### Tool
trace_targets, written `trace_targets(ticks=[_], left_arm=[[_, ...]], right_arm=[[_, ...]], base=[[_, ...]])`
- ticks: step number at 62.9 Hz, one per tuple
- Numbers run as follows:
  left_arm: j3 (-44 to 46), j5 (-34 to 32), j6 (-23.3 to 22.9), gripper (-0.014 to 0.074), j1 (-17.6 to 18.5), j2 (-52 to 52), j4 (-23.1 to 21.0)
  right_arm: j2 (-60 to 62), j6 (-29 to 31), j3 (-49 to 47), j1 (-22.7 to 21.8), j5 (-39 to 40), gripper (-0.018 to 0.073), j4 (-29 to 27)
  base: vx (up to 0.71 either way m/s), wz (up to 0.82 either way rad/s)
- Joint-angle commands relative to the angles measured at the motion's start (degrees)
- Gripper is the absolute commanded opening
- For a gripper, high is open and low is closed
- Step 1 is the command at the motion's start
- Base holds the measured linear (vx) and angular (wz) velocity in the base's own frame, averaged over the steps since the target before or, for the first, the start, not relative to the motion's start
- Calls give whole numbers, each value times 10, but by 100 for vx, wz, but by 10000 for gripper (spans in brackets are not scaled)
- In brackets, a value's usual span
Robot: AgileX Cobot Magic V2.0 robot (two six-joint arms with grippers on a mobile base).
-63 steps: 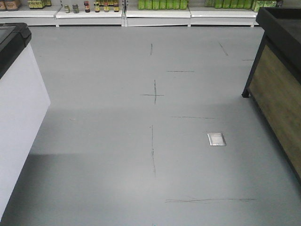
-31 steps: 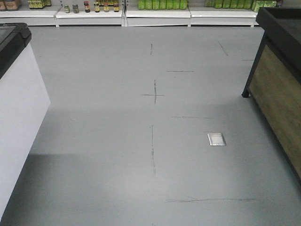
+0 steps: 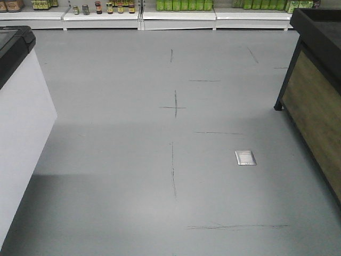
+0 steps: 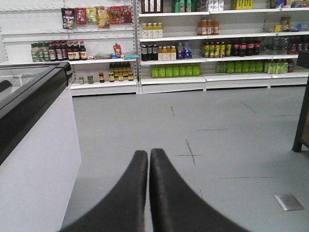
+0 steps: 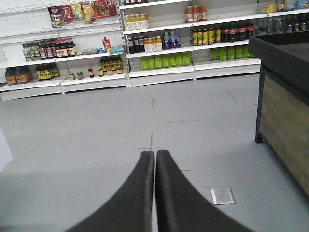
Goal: Pick three apples into basket with both arms
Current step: 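Drive the base forward across the floor toward the fruit tables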
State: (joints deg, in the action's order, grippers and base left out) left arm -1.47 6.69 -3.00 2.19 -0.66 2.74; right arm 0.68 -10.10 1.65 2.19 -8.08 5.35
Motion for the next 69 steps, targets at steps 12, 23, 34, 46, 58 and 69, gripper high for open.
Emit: trace_targets(ticks=[12,23,34,46,58,69], left_arm=[[-3,-43,-3,-6,0,-9,-4],[-3,-43,-3,-6,0,-9,-4],[-3,-43,-3,-6,0,-9,-4],[-3,-43,-3,-6,0,-9,-4],[-3,-43,-3,-6,0,-9,-4],[-3,-43,-3,-6,0,-9,-4]], right_arm=[[8,1,7,-4,44,-7,6],[8,1,7,-4,44,-7,6],[8,1,7,-4,44,-7,6],[8,1,7,-4,44,-7,6],[8,1,7,-4,44,-7,6],[8,1,7,-4,44,-7,6]], base=[[0,1],[2,6],[5,9],[9,6],[11,-3],[11,2]])
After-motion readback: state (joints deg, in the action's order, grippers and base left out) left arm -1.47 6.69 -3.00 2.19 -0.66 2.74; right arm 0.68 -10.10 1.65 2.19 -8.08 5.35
